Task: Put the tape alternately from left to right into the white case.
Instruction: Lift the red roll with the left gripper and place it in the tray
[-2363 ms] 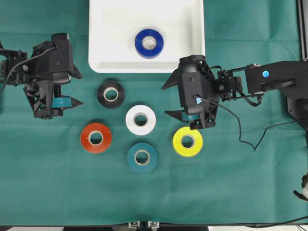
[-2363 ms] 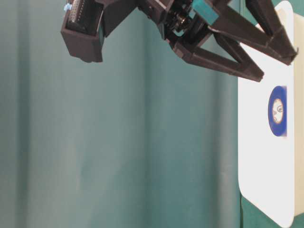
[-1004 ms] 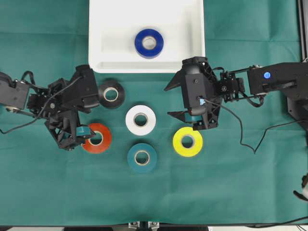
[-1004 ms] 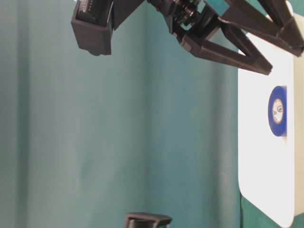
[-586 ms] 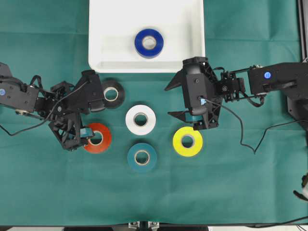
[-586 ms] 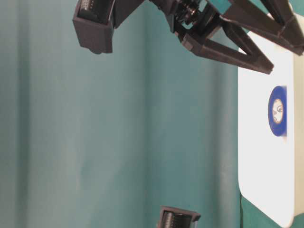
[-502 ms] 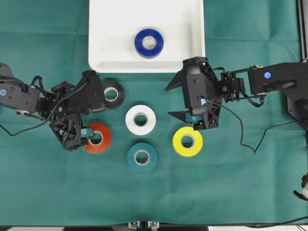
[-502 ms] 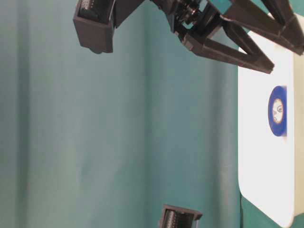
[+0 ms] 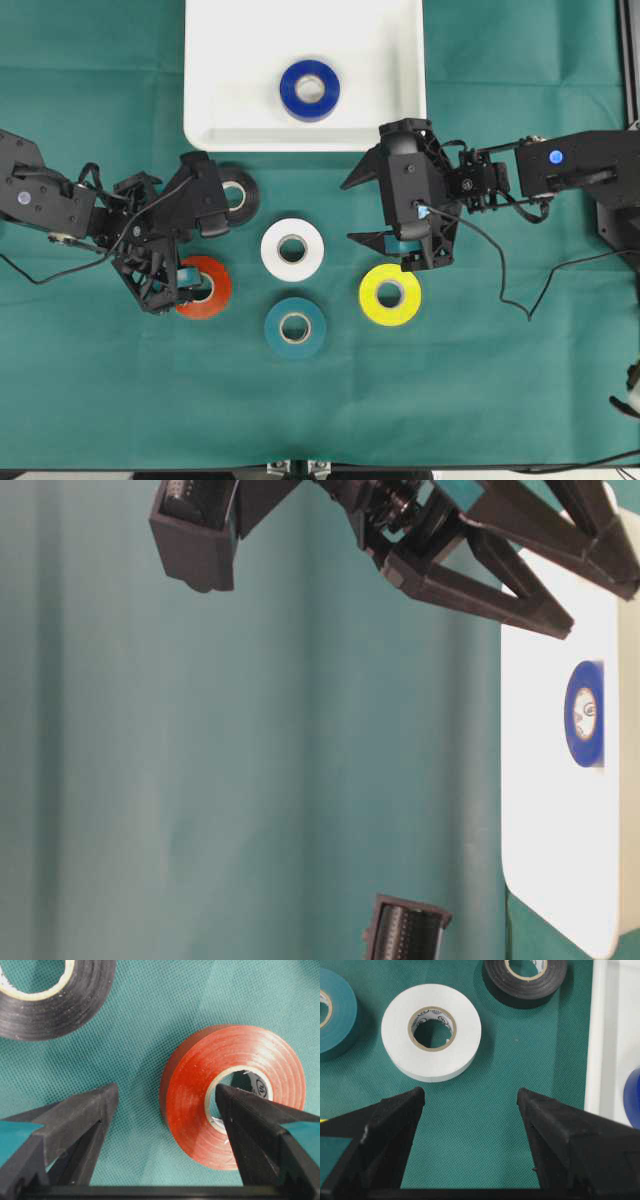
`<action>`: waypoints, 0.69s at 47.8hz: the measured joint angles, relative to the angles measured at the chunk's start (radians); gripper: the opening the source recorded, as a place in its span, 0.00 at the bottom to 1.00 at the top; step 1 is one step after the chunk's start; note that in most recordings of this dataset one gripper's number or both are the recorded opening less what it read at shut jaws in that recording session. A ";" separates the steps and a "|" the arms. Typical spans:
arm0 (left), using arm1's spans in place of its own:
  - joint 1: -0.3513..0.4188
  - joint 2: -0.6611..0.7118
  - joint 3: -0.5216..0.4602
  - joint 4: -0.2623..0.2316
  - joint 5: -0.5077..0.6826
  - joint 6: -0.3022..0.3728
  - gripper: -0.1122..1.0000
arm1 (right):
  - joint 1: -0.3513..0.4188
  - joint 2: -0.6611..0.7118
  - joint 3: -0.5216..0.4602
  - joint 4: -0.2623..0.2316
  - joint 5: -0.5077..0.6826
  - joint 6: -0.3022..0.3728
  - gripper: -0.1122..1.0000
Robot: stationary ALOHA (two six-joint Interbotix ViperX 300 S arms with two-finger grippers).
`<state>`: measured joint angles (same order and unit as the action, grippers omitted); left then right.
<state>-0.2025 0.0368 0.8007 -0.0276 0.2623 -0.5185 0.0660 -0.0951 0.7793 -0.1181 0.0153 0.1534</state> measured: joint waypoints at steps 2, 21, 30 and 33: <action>0.000 0.000 0.000 0.000 0.000 0.000 0.83 | 0.000 0.000 -0.002 0.000 -0.003 0.000 0.82; 0.000 0.000 -0.002 0.000 0.003 0.015 0.29 | 0.000 0.000 0.000 0.002 -0.008 0.000 0.82; 0.000 0.002 -0.003 0.002 0.002 0.015 0.07 | 0.000 0.000 0.000 0.000 -0.008 0.000 0.82; 0.000 0.002 -0.003 0.002 0.002 0.015 0.07 | 0.000 0.000 0.000 0.000 -0.009 0.000 0.82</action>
<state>-0.2025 0.0383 0.7977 -0.0261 0.2638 -0.5031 0.0660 -0.0951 0.7793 -0.1181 0.0061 0.1534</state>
